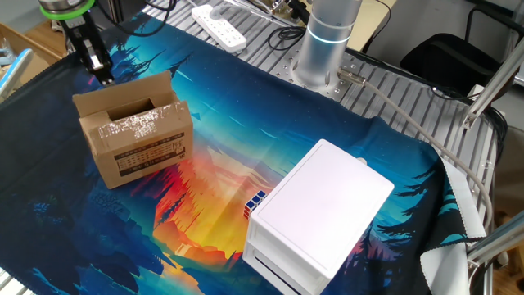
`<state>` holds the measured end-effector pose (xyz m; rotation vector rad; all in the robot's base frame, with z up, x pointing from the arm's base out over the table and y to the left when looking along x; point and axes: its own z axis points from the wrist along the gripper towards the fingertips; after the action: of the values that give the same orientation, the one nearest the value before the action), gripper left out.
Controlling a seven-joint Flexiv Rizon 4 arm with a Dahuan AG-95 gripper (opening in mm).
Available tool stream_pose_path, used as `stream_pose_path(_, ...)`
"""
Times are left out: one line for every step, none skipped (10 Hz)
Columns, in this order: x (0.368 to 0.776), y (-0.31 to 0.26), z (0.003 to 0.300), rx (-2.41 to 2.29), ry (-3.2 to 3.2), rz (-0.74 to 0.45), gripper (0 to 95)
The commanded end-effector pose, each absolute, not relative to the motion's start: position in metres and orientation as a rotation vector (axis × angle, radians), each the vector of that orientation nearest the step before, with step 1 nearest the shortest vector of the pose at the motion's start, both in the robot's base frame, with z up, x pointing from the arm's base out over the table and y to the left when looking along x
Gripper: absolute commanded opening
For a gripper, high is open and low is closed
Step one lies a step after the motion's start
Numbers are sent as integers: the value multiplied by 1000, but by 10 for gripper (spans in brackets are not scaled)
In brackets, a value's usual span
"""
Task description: Cover the box
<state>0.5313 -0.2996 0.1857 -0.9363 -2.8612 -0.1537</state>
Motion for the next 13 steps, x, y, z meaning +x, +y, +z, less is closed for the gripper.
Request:
stream_pose_path(539,-303,189,-983,-2817,-209,190)
stream_pose_path(541,-303,188,-988,-2819,-208,190)
stream_pose_path(543,-302,184,-1011,-2817,-212,190)
stream_pose_path(545,-300,180,-1036,-2814,-217,190)
stream_pose_path(549,-298,174,-1056,-2814,-218,190)
stream_pose_path(551,-296,169,-1072,-2814,-219,190)
stream_pose_path(553,-295,166,-1077,-2816,-221,190)
stream_pose_path(555,-293,160,-1092,-2818,-221,190)
stream_pose_path(555,-293,159,-1093,-2820,-216,190)
stream_pose_path(555,-293,159,-1092,-2822,-215,190)
stream_pose_path(555,-293,159,-1087,-2825,-211,190)
stream_pose_path(555,-293,159,-1082,-2829,-203,190)
stream_pose_path(554,-293,160,-1072,-2839,-184,190)
